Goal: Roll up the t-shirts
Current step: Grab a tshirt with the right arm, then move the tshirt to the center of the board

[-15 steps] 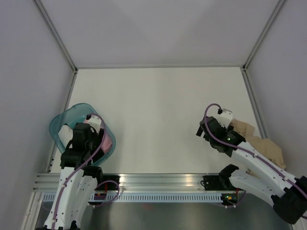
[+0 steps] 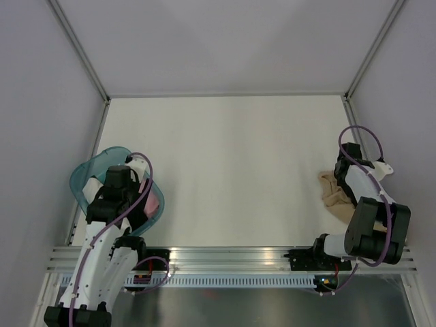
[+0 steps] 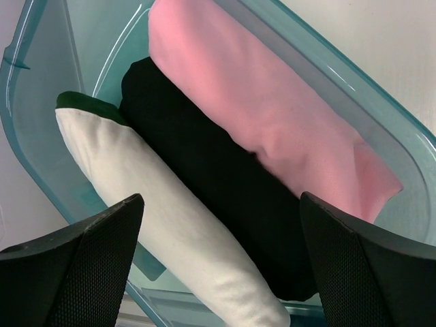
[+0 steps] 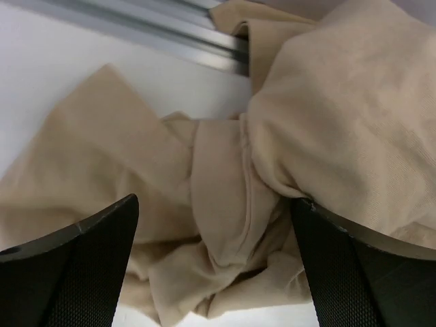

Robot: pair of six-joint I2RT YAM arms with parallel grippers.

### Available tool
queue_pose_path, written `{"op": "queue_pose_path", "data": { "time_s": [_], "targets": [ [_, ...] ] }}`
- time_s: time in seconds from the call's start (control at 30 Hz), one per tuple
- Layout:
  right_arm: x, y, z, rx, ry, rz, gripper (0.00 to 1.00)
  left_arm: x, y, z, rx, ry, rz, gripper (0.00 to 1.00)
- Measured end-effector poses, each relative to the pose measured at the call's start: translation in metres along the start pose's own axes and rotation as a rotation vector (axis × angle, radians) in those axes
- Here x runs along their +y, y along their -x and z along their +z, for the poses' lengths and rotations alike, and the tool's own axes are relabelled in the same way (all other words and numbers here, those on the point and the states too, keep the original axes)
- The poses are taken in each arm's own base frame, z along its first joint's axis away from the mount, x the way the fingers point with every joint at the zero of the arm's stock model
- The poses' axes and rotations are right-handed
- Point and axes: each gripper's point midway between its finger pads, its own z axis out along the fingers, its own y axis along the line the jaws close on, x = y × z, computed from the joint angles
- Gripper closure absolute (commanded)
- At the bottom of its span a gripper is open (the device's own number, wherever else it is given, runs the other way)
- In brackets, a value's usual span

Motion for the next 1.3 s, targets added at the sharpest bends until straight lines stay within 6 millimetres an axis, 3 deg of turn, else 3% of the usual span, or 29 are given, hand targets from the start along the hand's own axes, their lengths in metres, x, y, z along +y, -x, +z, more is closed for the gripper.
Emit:
{"op": "queue_pose_path", "data": {
  "time_s": [0.1,0.2,0.27,0.3,0.37,0.47,0.5,0.67,0.73,0.8,0.9,0.97,1.03,1.13,1.2,1.3],
  "targets": [
    [-0.011,-0.001,0.015,0.037,-0.029,0.044,0.02,0.001,0.003,0.000,0.015,-0.005,0.004,0.00],
    [-0.009,-0.011,0.027,0.093,-0.019,0.044,0.04,0.001,0.005,0.001,0.020,-0.009,0.005,0.00],
    [-0.006,-0.023,0.037,0.145,-0.013,0.024,0.21,0.000,0.005,0.000,0.019,-0.014,0.005,0.00],
    [-0.005,-0.028,0.041,0.166,-0.006,0.015,0.35,0.000,0.005,0.000,0.018,-0.016,0.005,0.00],
    [0.003,-0.030,0.042,0.174,0.046,0.008,0.52,0.001,0.007,-0.001,0.013,-0.016,0.004,0.00],
    [0.014,-0.034,0.038,0.167,0.171,0.002,0.93,0.002,0.010,-0.003,0.007,-0.016,0.002,0.00],
    [0.020,-0.035,0.034,0.154,0.235,0.004,1.00,0.002,0.011,-0.004,0.004,-0.016,0.002,0.00],
    [0.067,-0.048,-0.011,0.155,0.553,-0.084,1.00,0.005,0.016,-0.009,-0.012,-0.013,-0.002,0.00],
    [0.092,-0.055,-0.039,0.174,0.681,-0.159,1.00,0.004,0.016,-0.009,-0.013,-0.015,-0.002,0.00],
    [0.126,-0.059,-0.085,0.173,0.841,-0.269,1.00,0.004,0.016,-0.009,-0.011,-0.017,-0.002,0.00],
    [0.177,-0.064,-0.184,0.115,1.116,-0.452,0.99,0.004,0.016,-0.010,-0.010,-0.021,-0.002,0.00],
    [0.200,-0.073,-0.284,0.066,1.384,-0.567,1.00,0.004,0.018,-0.012,-0.013,-0.024,-0.002,0.00],
    [0.195,-0.077,-0.374,0.037,1.638,-0.635,1.00,0.004,0.022,-0.016,-0.023,-0.034,-0.003,0.00],
    [0.171,-0.063,-0.458,-0.002,1.899,-0.654,1.00,0.006,0.032,-0.025,-0.052,-0.046,-0.009,0.00],
    [0.155,-0.046,-0.484,-0.041,1.993,-0.634,1.00,0.007,0.041,-0.032,-0.082,-0.058,-0.013,0.00],
    [0.142,-0.033,-0.491,-0.082,2.021,-0.621,0.99,0.009,0.060,-0.044,-0.144,-0.081,-0.022,0.00]
  ]
}}
